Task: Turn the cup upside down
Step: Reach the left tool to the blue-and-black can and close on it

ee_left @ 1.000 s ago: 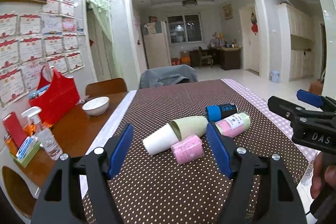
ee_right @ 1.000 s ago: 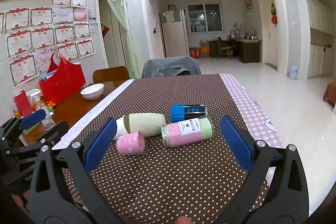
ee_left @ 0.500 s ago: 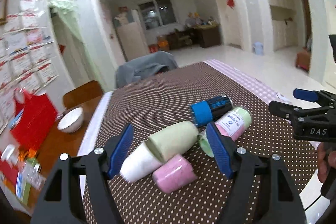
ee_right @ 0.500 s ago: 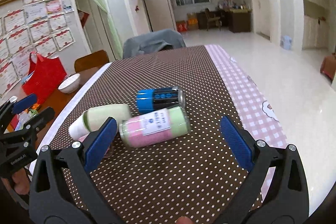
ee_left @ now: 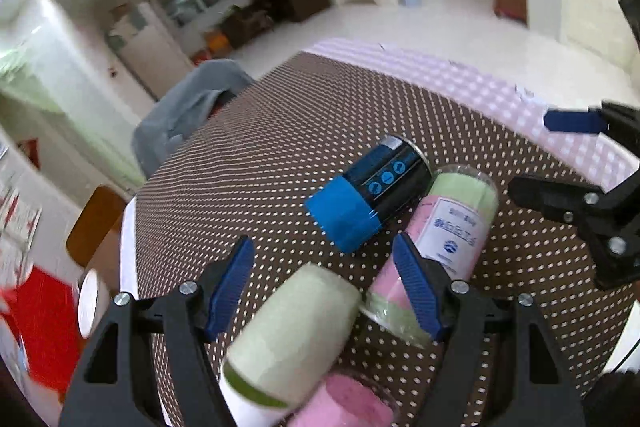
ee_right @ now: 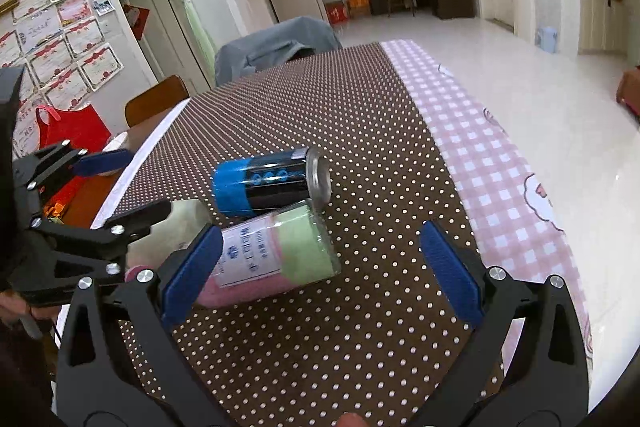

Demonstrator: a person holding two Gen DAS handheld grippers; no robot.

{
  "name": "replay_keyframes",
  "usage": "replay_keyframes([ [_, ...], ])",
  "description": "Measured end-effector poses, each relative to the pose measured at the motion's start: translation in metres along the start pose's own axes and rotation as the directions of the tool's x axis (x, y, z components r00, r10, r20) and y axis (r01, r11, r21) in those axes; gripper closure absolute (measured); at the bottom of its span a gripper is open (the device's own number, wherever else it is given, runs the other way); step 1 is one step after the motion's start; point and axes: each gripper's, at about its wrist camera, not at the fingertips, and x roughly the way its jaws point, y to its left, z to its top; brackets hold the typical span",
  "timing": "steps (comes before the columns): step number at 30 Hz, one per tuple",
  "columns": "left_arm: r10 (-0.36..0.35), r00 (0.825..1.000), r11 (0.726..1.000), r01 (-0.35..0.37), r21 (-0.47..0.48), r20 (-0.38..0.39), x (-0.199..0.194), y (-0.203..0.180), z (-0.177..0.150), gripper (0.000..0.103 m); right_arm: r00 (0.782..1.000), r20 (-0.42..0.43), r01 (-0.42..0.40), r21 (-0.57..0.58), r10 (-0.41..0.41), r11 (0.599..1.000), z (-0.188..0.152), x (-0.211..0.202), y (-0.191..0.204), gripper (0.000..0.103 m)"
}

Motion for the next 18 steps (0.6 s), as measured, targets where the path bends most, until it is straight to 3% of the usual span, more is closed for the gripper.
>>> replay_keyframes([
  [9, -0.124, 0.983, 0.967, 0.151, 0.205, -0.135, 0.052, -0.005, 0.03, 0.032, 0.998, -0.06, 0.0, 0.041, 0.002, 0.999, 0.012, 0.029, -0.02, 0.006],
  [18, -0.15, 0.956, 0.88, 0.246, 0.406, -0.254, 0.094, -0.025, 0.049, 0.032, 0.997, -0.079, -0.005, 0.112, 0.013, 0.994, 0.014, 0.039, -0.044, 0.006],
])
